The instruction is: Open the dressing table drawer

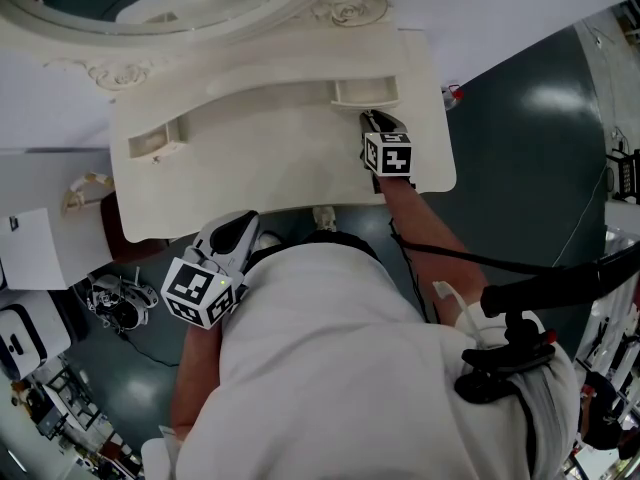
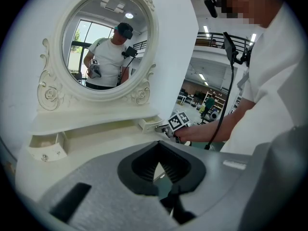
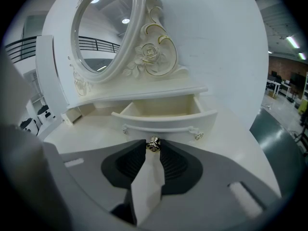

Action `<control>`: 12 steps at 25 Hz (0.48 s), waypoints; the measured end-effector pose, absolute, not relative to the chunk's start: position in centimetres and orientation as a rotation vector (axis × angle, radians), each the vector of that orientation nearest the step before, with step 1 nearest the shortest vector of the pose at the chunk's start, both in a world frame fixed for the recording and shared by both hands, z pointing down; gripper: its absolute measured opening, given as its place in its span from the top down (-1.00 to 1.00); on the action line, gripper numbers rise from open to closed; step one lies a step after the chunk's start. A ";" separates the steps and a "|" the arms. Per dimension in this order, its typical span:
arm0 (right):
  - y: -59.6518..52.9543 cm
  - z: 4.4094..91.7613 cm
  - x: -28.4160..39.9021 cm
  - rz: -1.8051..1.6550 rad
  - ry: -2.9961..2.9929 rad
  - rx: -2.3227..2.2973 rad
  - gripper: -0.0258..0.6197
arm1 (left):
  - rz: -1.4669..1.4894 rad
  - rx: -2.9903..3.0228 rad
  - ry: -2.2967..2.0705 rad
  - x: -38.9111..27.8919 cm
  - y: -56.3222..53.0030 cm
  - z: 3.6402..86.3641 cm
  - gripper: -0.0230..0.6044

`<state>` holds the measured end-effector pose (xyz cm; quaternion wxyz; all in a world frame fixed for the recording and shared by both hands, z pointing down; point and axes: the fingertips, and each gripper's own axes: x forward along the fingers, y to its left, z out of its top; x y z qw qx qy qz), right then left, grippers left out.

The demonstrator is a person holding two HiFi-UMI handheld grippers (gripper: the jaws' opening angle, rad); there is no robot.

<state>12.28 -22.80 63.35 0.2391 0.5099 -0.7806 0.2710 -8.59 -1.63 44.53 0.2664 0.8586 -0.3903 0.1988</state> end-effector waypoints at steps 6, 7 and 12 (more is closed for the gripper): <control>-22.7 63.4 12.4 0.753 -2.152 1.400 0.51 | 0.538 2.312 -1.051 -8.4 -1.4 44.6 0.92; -22.7 63.4 12.5 0.754 -2.154 1.399 0.49 | 0.538 2.311 -1.050 -8.4 -1.3 44.6 0.92; -22.4 63.3 12.5 0.738 -2.160 1.389 0.46 | 0.530 2.306 -1.060 -8.6 -1.2 44.8 0.92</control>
